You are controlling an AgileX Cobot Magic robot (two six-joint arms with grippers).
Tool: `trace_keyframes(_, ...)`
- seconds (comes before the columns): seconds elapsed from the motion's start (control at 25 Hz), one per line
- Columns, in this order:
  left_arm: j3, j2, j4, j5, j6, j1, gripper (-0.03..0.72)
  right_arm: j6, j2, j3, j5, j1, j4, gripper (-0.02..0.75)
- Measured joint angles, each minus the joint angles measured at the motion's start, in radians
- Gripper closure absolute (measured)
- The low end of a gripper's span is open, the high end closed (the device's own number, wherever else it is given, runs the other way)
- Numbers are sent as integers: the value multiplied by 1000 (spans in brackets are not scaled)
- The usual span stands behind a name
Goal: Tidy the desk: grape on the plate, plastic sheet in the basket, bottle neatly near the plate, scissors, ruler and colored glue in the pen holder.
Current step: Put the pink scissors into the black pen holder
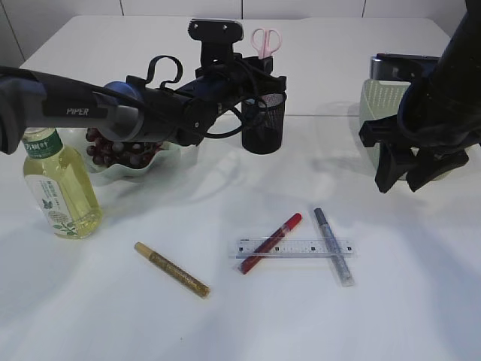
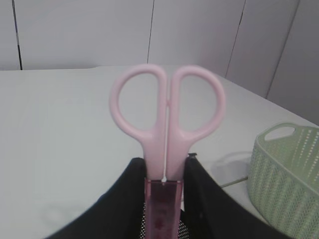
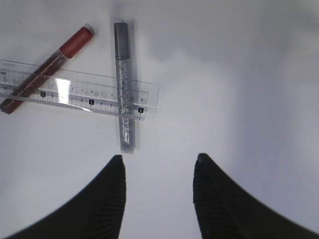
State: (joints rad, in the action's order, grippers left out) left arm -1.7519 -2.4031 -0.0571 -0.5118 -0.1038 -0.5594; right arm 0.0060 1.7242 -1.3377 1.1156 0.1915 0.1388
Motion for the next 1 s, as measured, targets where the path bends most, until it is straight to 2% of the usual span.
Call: trace_keyframes(1.0,-40,0,2,0,0,-5,481,0,0,0,-1,0,0,374)
